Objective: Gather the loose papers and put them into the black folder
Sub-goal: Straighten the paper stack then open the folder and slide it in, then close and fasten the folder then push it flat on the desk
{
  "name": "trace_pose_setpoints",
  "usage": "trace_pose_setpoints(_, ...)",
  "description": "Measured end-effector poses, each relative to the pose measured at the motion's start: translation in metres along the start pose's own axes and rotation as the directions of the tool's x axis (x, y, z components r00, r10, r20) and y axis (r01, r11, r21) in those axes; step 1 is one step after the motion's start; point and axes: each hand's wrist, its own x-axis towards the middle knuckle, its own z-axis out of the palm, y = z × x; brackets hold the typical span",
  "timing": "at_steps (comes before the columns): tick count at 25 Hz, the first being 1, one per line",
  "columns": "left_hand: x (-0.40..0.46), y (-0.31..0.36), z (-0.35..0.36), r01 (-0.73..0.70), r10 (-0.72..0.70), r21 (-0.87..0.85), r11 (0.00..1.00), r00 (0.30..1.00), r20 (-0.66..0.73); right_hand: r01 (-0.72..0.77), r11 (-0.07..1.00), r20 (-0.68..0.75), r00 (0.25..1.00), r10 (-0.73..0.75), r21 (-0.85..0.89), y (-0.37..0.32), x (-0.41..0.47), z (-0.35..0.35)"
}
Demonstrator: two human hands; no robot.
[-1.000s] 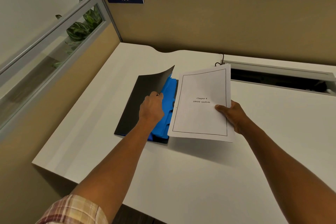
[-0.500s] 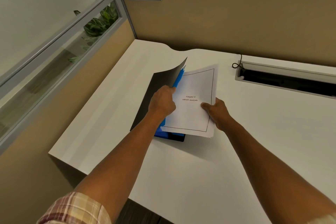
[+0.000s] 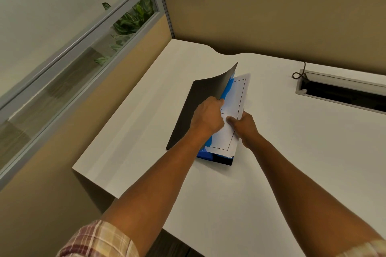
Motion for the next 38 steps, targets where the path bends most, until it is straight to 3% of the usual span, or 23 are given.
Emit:
trace_pose_setpoints(6,-0.001,-0.006,0.002,-0.038,0.037,0.057,0.998,0.999,0.019,-0.005,0.99,-0.007,1.0,0.004,-0.143,0.004,0.015,0.036)
trace_pose_setpoints(10,0.001,-0.008,0.001,-0.06,0.059,0.057,0.997,0.998,0.015,-0.043,0.998,-0.015,0.999,0.042,-0.05,0.011,0.02,0.054)
trace_pose_setpoints(15,0.004,-0.012,0.01,-0.02,0.019,0.038,0.999,0.999,0.034,0.015,0.94,-0.048,0.998,-0.033,-0.342,0.018,0.027,0.053)
trace_pose_setpoints(21,0.006,0.0,0.032,-0.05,0.039,0.151,0.987,0.996,0.08,-0.091,0.774,-0.281,0.953,-0.116,-0.626,0.021,0.012,0.008)
trace_pose_setpoints(26,0.012,0.003,0.058,-0.094,0.047,0.283,0.955,0.984,0.169,-0.137,0.772,-0.312,0.946,-0.083,-0.621,0.033,0.014,-0.022)
trace_pose_setpoints(31,0.012,0.001,0.083,-0.135,0.083,0.384,0.913,0.985,0.15,-0.134,0.793,-0.267,0.963,-0.037,-0.594,0.038,0.018,-0.04)
trace_pose_setpoints(38,0.02,-0.019,0.094,-0.072,0.053,0.155,0.985,0.992,0.118,0.141,0.886,-0.122,0.969,-0.216,-0.442,0.044,0.023,-0.037)
